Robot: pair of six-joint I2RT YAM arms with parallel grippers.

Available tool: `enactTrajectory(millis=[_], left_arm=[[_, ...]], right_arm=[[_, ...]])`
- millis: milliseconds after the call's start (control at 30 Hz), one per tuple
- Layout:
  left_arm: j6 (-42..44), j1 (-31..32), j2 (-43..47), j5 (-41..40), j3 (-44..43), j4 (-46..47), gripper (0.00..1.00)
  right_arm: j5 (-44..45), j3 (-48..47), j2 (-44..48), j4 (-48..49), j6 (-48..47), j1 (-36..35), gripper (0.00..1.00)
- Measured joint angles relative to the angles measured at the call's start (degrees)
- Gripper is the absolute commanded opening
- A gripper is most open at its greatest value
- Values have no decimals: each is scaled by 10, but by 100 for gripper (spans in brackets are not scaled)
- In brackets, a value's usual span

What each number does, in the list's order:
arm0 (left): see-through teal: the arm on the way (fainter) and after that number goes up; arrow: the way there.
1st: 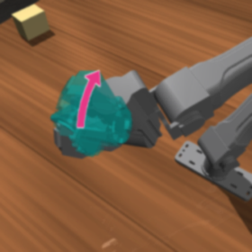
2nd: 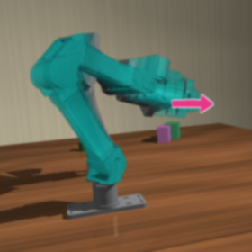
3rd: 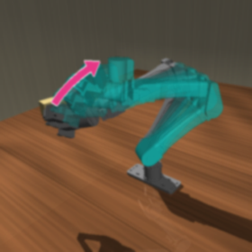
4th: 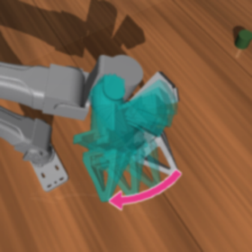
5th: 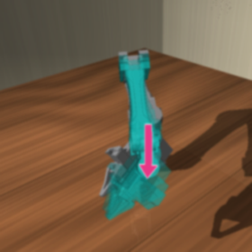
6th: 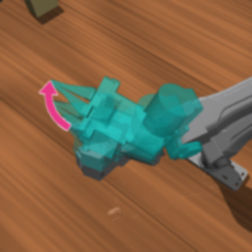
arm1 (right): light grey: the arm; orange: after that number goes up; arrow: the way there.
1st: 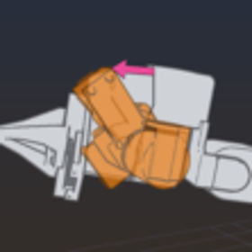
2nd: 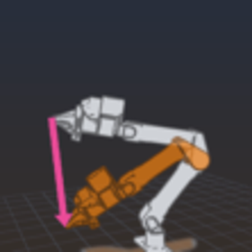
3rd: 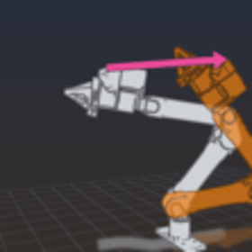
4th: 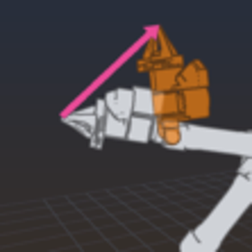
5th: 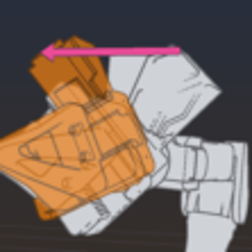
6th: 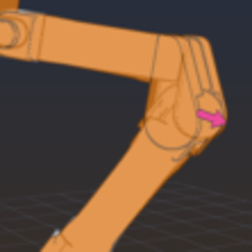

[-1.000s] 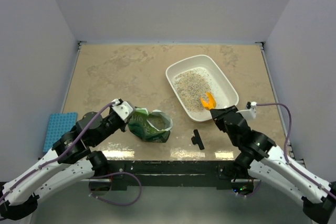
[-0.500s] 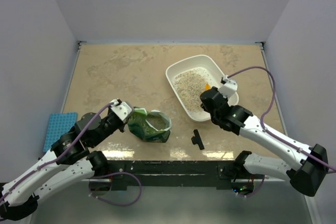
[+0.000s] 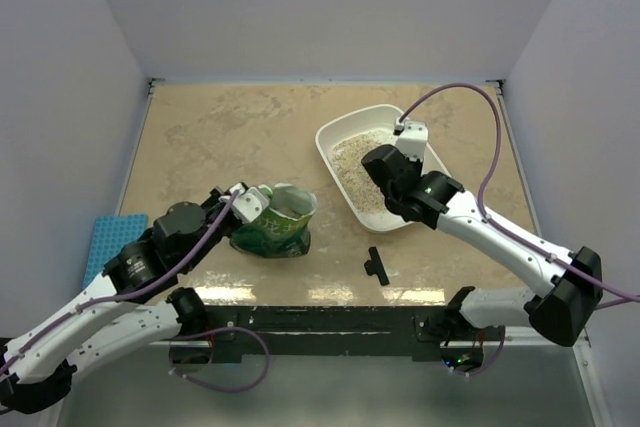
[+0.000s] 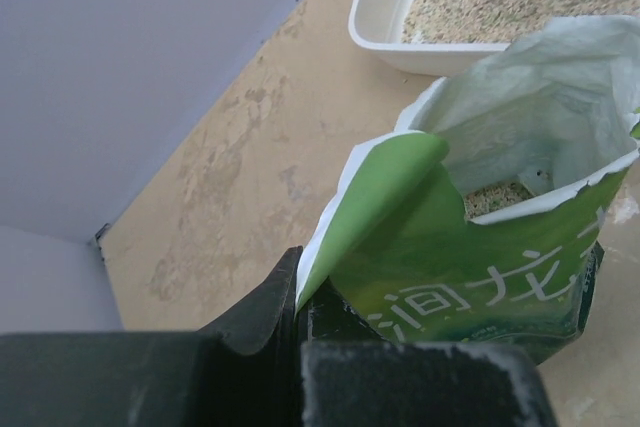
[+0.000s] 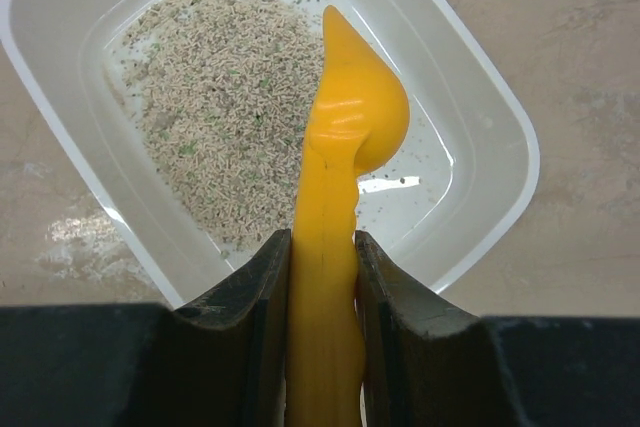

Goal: Fill the litter box with clean litter

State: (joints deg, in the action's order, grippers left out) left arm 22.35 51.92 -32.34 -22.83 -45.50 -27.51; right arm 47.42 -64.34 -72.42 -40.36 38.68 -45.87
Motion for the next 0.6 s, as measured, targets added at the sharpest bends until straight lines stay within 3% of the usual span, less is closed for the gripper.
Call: enactTrajectory(millis=[233,600], left_arm=[[74,-1,-33,-10,-17,-2,0],[73,-2,5,64,8,0,0]], right_arm=[[-69,-23,50,-5,-62,0,0],[-380,-219,127,-78,-125,0,0]])
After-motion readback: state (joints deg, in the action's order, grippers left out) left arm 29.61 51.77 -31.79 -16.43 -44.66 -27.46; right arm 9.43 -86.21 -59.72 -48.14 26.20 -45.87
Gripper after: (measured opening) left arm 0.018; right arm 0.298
